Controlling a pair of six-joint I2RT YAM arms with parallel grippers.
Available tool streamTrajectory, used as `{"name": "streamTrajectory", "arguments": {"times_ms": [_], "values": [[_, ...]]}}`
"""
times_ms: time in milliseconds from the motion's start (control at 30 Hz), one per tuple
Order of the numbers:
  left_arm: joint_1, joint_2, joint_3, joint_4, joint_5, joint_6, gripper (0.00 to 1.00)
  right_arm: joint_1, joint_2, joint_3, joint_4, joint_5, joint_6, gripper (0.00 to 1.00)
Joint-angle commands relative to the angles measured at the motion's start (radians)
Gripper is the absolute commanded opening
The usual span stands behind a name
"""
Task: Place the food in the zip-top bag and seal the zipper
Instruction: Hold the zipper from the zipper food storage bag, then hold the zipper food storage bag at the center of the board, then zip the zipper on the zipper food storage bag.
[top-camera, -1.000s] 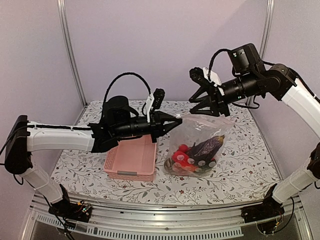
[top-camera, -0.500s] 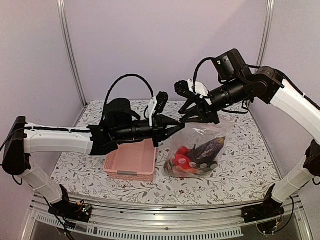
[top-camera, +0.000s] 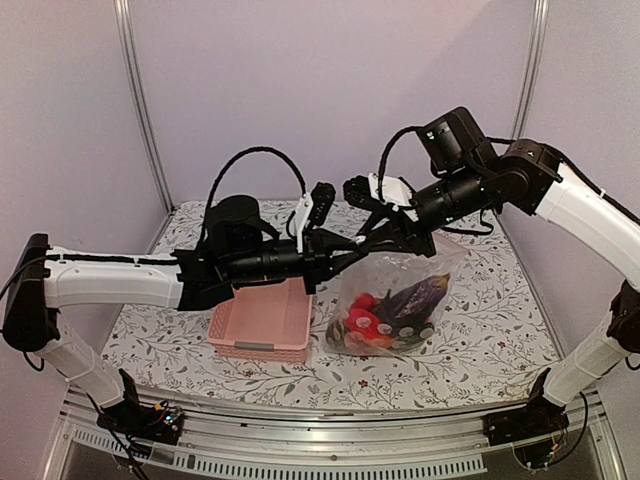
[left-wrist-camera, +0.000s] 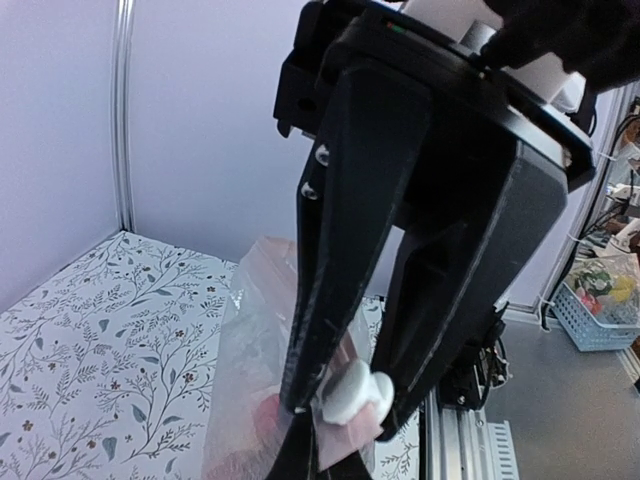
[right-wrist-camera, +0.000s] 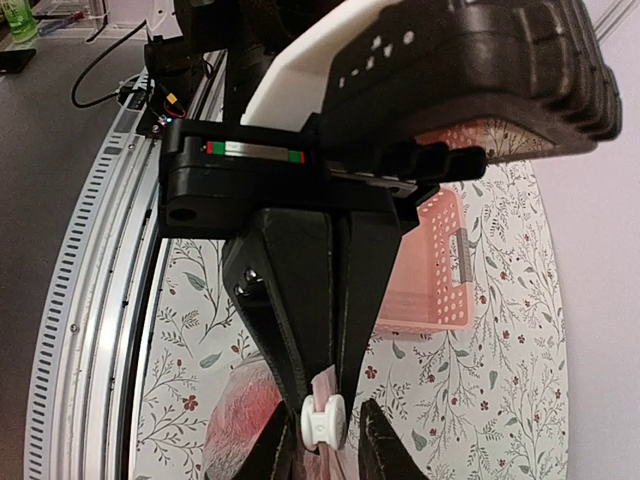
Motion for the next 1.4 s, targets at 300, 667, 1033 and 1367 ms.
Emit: {"name": "streamTrajectory", "arguments": {"times_ms": [300,667,1033,1367], "values": [[-0.016,-0.035,0.014,-0.041,-0.045,0.048,0.03,0.012,-0.009,0.0,0.012,0.045,0.006,0.05],[-0.018,-0.076,-0.019,-0.031,-0.103,0.114,0.0,0.012,0.036,0.046,-0.047,0.059,0.027,0.05],[-0.018,-0.167,-0.084,-0.037,-0.153,0.131,0.0,-0.013,0.109,0.139,-0.142,0.132,0.049,0.05],[-0.018,-0.311,-0.189,-0.077,-0.245,0.142,0.0,-0.087,0.091,0.126,-0.161,0.136,0.031,0.05]]}}
